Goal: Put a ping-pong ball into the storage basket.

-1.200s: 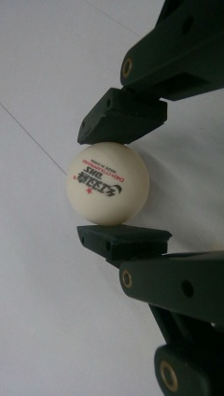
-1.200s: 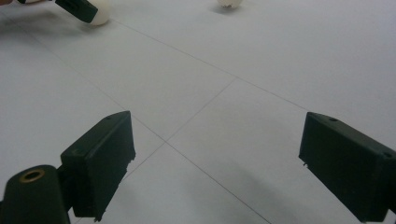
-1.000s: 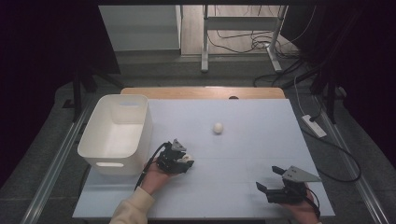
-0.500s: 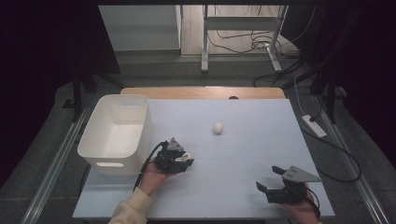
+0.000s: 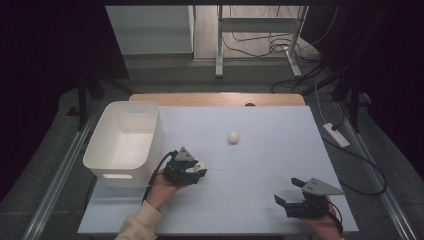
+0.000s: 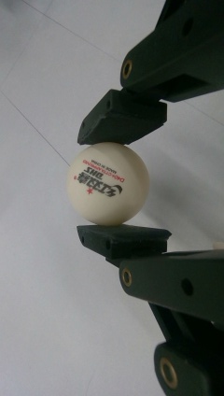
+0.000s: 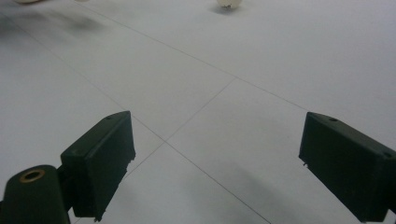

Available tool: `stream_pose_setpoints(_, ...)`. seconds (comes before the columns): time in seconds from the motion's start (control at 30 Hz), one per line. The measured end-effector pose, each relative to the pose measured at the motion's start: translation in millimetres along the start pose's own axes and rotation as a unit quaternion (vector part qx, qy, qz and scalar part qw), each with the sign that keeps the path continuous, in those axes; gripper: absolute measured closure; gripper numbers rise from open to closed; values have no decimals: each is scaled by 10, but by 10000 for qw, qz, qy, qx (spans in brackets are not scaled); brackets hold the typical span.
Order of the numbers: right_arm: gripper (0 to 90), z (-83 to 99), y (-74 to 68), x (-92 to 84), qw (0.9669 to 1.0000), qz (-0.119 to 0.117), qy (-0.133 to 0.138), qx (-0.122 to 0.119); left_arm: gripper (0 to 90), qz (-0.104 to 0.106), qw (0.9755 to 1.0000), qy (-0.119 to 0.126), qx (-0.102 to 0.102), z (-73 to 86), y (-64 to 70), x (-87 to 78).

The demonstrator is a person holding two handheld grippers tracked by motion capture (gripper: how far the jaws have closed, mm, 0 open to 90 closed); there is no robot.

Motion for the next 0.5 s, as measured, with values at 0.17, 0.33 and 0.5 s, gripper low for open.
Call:
stream_pose_setpoints(0.17, 105, 1, 1, 2, 10000, -3, -5, 4, 509, 4, 10000, 74, 24, -15, 6, -39)
stream_pose_setpoints(0.33, 105, 1, 1, 2, 10000, -1, -7, 5, 509, 8, 9999, 121, 30, -20, 6, -64)
stream_pose_setpoints(0.5, 105, 1, 0, 3, 10000, 0, -7, 2, 509, 10, 9998, 173, 33, -28, 9, -91)
Point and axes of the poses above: each handheld gripper's, and its own axes: x roughly forward along the jaws, z roughly out of its underside, y roughly to its right, the point moved 1 cm from there along x, roughly forward along the jaws, and after that the axes turned 1 degree about z, right-handed, at the moved point
